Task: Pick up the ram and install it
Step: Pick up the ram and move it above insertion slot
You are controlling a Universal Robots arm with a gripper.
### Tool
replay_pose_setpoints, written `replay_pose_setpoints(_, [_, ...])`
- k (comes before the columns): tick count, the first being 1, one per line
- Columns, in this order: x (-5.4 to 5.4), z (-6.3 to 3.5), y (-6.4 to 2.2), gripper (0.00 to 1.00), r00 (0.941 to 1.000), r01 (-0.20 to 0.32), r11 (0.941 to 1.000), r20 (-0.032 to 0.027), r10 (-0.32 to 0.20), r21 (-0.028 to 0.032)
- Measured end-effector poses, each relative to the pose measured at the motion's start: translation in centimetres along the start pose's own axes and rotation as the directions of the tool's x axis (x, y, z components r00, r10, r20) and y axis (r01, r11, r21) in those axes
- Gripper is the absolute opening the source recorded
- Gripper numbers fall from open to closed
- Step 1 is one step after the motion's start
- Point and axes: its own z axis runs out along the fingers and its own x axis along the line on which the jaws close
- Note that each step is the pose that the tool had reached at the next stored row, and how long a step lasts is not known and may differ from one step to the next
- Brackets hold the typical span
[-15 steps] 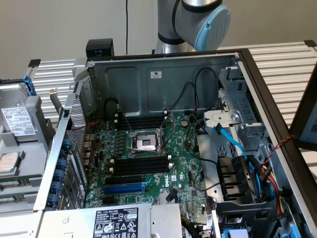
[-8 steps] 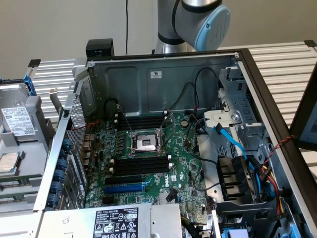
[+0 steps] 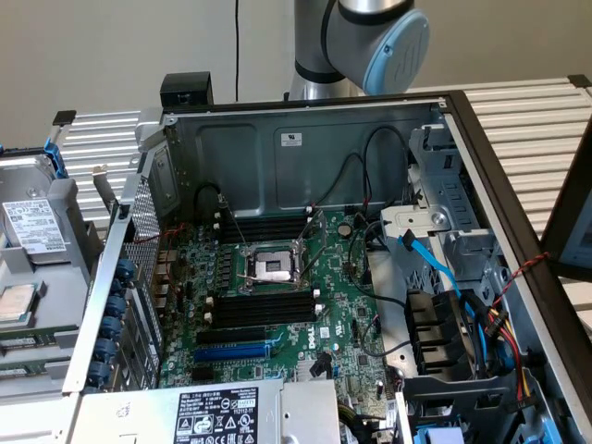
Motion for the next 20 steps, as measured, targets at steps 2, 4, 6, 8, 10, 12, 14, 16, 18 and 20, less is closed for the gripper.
replay_pose_setpoints(2, [0.0,0.37,0.14,0.18,1.0,0.005,1.0,-0.0002,-0.005,0.0002])
replay_pose_setpoints(4, [0.0,0.74,0.28,0.2,1.0,0.009,1.0,-0.0003,-0.009,0.0002])
replay_pose_setpoints(6, [0.0,1.11,0.46,0.26,0.9999,0.012,0.9999,-0.0004,-0.012,0.0003])
replay_pose_setpoints(8, [0.0,1.48,0.62,0.26,0.9999,0.015,0.9999,-0.0005,-0.015,0.0003])
replay_pose_setpoints(10, [0.0,1.85,0.75,0.26,0.9998,0.017,0.9998,-0.0005,-0.017,0.0004])
replay_pose_setpoints(12, [0.0,2.21,0.75,0.26,0.9998,0.018,0.9998,-0.0006,-0.018,0.0005])
replay_pose_setpoints(14, [0.4,2.58,0.76,0.26,0.9998,0.019,0.9998,-0.0007,-0.019,0.0003])
replay_pose_setpoints(16, [0.7,2.95,0.75,0.26,0.9998,0.02,0.9998,-0.0006,-0.02,0.0005])
replay_pose_setpoints(18, [1.1,3.33,0.74,0.26,0.9998,0.022,0.9998,-0.0007,-0.022,0.0005])
replay_pose_setpoints(20, [1.4,3.71,0.72,0.26,0.9997,0.024,0.9997,-0.0007,-0.024,0.0007])
